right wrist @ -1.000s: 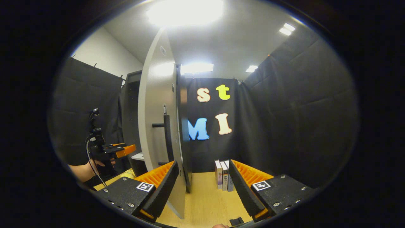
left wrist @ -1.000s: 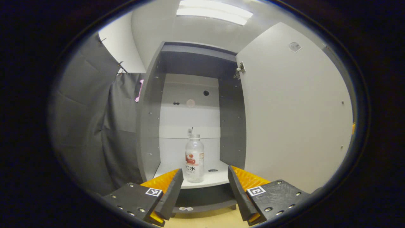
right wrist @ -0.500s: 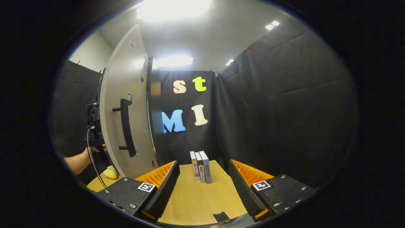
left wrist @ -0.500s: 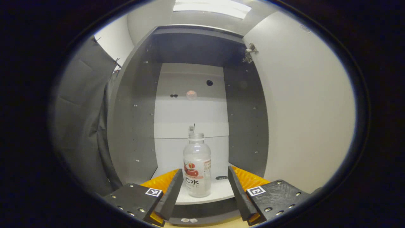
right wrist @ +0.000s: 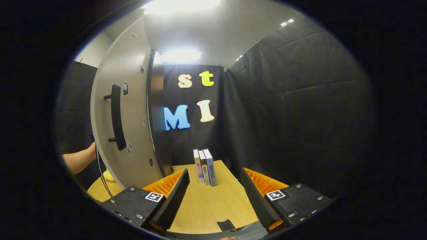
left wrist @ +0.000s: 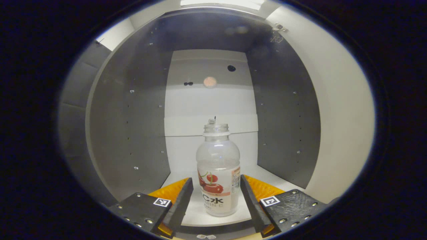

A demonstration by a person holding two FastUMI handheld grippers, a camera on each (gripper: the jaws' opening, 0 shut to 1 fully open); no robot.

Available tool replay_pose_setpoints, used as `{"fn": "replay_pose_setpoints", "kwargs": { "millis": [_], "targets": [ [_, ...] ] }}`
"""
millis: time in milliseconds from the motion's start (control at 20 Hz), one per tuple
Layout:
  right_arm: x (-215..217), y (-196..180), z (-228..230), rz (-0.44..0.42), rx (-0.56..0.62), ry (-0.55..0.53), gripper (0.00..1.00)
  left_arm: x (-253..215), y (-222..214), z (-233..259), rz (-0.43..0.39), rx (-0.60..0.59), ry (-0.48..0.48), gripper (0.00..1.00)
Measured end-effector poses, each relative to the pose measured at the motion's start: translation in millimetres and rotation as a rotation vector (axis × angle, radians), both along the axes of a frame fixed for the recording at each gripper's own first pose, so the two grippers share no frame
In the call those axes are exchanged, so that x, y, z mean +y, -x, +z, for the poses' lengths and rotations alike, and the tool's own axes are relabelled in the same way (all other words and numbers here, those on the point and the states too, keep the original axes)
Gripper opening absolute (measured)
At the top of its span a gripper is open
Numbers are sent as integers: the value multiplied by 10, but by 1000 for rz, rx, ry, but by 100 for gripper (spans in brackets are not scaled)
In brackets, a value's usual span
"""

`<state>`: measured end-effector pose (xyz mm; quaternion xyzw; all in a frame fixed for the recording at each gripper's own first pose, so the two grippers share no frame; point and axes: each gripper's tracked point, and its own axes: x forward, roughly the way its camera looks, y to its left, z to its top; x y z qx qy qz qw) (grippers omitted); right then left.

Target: Open the cabinet door with the right hand, grasp the bottle in the cabinet with the left hand and place it on the coaster, then close the cabinet door with the right hand.

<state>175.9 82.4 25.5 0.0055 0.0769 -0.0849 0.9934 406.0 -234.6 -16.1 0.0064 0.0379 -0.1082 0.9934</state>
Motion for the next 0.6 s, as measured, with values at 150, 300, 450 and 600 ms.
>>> {"fn": "replay_pose_setpoints", "kwargs": {
  "millis": [150, 300, 450, 600],
  "targets": [
    [32, -51, -41, 24, 7, -13, 96, -43, -16, 3, -5, 5, -10, 73],
    [41, -90, -38, 54, 3, -12, 96, -71, 64, 40, -12, 12, -4, 70],
    [77, -127, -20, 93, -8, -2, 96, -29, 255, 157, -2, -4, 5, 70],
    [126, -155, -9, 134, -20, -1, 96, 59, 504, 255, 6, -22, 4, 70]
  ]
}}
